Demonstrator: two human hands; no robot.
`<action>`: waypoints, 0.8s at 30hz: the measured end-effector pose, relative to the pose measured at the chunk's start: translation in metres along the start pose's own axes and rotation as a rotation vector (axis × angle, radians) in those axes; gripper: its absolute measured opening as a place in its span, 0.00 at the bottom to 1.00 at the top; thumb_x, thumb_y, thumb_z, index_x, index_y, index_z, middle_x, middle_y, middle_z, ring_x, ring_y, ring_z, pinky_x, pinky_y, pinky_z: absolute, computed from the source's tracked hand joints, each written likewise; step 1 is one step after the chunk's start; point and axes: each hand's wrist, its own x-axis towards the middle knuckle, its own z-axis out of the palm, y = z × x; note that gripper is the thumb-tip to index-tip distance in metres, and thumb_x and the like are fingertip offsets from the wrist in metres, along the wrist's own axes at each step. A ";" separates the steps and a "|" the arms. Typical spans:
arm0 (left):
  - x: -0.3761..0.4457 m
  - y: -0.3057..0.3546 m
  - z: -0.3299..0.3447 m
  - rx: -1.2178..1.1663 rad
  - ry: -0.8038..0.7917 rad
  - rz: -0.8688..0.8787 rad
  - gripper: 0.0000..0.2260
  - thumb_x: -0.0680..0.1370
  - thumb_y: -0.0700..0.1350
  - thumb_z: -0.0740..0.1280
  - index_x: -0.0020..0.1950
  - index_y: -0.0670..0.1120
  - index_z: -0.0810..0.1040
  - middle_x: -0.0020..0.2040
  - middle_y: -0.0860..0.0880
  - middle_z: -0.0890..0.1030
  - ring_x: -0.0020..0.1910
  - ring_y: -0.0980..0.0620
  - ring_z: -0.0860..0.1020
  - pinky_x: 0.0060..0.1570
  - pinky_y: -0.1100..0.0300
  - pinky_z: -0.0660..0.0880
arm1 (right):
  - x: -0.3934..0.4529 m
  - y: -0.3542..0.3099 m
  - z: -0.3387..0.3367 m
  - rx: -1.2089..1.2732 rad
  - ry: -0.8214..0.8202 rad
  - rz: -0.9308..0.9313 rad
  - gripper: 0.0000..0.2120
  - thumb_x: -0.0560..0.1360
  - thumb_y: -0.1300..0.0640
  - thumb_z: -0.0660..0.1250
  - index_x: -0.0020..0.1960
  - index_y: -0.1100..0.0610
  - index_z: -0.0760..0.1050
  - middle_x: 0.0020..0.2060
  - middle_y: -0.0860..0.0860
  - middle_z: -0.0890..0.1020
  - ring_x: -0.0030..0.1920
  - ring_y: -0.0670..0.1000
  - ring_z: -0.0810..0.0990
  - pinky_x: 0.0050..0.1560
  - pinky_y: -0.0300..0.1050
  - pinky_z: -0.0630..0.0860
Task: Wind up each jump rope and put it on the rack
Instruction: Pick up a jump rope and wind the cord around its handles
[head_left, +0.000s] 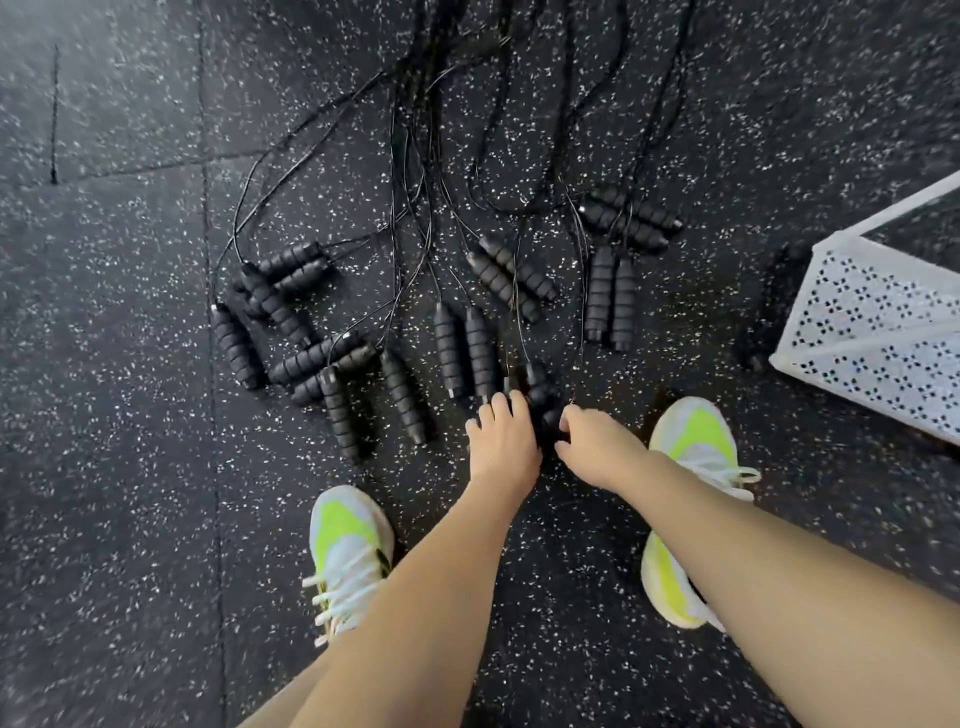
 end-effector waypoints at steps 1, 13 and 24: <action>0.000 0.003 0.000 -0.001 0.023 -0.005 0.32 0.77 0.50 0.71 0.77 0.41 0.63 0.66 0.42 0.73 0.64 0.40 0.74 0.60 0.45 0.72 | 0.000 0.000 0.001 0.003 0.009 -0.007 0.15 0.82 0.51 0.62 0.66 0.56 0.70 0.62 0.56 0.76 0.62 0.58 0.76 0.60 0.53 0.75; -0.053 0.009 -0.114 -0.149 0.130 -0.036 0.19 0.77 0.51 0.68 0.61 0.47 0.66 0.59 0.47 0.74 0.58 0.43 0.76 0.47 0.48 0.75 | -0.067 -0.023 -0.075 0.114 0.307 -0.055 0.29 0.81 0.60 0.60 0.77 0.49 0.54 0.67 0.55 0.68 0.54 0.58 0.76 0.49 0.53 0.73; -0.171 0.021 -0.243 -0.278 0.393 -0.003 0.21 0.75 0.49 0.68 0.65 0.50 0.65 0.60 0.51 0.75 0.58 0.45 0.77 0.50 0.49 0.75 | -0.204 -0.078 -0.158 0.146 0.557 -0.363 0.31 0.75 0.70 0.61 0.73 0.46 0.66 0.75 0.48 0.60 0.70 0.56 0.63 0.61 0.54 0.74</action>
